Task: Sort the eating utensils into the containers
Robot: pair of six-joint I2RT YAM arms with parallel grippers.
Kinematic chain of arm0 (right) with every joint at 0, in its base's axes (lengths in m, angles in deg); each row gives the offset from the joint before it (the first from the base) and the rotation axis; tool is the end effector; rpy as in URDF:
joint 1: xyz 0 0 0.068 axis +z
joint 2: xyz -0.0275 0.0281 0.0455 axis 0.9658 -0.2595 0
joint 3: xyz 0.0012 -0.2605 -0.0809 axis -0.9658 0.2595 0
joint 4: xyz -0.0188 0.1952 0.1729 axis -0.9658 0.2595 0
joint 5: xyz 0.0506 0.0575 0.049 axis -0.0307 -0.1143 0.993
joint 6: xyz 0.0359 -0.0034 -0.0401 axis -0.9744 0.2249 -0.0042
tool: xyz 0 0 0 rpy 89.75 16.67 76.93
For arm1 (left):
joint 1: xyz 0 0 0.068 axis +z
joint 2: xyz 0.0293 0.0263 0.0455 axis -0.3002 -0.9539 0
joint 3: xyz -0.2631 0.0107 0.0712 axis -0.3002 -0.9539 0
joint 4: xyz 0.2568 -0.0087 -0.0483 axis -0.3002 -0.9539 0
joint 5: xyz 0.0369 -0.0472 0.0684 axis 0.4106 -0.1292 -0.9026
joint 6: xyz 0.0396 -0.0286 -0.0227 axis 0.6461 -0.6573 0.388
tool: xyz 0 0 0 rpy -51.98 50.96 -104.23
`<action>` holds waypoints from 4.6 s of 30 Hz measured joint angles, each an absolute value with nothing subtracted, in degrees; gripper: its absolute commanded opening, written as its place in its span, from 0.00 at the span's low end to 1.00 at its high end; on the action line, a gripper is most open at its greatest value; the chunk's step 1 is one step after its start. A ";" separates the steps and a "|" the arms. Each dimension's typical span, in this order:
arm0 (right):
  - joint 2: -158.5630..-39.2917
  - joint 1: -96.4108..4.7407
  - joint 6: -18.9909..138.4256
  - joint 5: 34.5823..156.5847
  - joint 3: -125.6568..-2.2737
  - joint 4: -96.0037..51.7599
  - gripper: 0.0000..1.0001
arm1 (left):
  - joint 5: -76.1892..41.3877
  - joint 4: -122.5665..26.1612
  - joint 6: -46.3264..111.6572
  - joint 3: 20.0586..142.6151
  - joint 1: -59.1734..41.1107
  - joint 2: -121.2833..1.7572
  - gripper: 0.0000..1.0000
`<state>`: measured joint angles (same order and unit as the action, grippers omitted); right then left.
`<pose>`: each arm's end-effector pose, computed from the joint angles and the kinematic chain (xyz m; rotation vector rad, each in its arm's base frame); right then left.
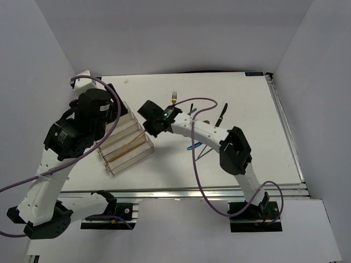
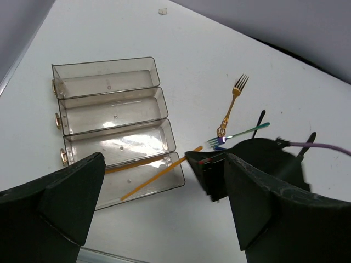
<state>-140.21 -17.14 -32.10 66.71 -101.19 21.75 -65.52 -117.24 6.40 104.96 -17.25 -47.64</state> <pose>0.2644 0.3958 0.2685 1.0418 2.3512 0.7189 0.1439 -0.0720 0.4744 -0.4330 1.9730 -0.0389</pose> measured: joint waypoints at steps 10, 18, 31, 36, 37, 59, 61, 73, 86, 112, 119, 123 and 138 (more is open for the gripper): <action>-146.31 -10.84 -40.42 65.03 -104.03 24.05 0.00 | -66.13 -118.82 5.88 106.11 -17.27 -48.63 0.98; -146.40 -9.10 -44.82 63.56 -103.66 23.81 0.19 | -63.86 -118.88 7.86 101.74 -17.27 -47.12 0.98; -145.94 -10.52 -39.29 61.92 -100.97 18.12 0.70 | -62.61 -119.52 12.61 100.41 -17.27 -45.09 0.98; -131.47 -12.37 -29.50 57.88 -86.39 15.19 0.73 | -61.32 -119.23 13.90 100.39 -17.27 -46.49 0.98; -127.23 -13.55 -27.70 57.77 -83.49 15.89 0.74 | -60.71 -118.97 13.96 100.26 -17.27 -47.14 0.98; -120.41 -46.08 -10.96 63.36 -56.62 25.93 0.64 | -45.43 -107.01 15.27 81.61 -17.25 -51.97 0.98; -122.42 -47.63 -9.41 64.26 -56.58 24.20 0.60 | -45.87 -107.28 15.27 80.74 -17.25 -51.42 0.98; -119.23 -49.03 -7.20 66.25 -50.48 15.72 0.16 | -46.48 -108.61 15.34 79.58 -17.25 -50.46 0.98; -107.69 -43.83 -7.57 70.05 -39.51 12.96 0.00 | -47.79 -111.52 14.66 81.07 -17.25 -49.44 0.98; -145.50 -13.45 -37.34 65.59 -105.87 16.48 0.00 | -60.19 -125.44 10.57 115.53 -17.25 -55.53 0.98; -147.82 -9.77 -43.90 64.30 -107.66 21.40 0.00 | -61.52 -126.86 10.79 115.25 -17.25 -56.28 0.98; -147.82 -8.51 -45.43 64.15 -107.37 23.06 0.00 | -61.91 -126.79 10.97 112.74 -17.25 -55.47 0.98; -147.88 -9.18 -46.63 63.43 -102.09 21.79 0.37 | -60.75 -127.28 13.59 107.99 -17.25 -52.02 0.98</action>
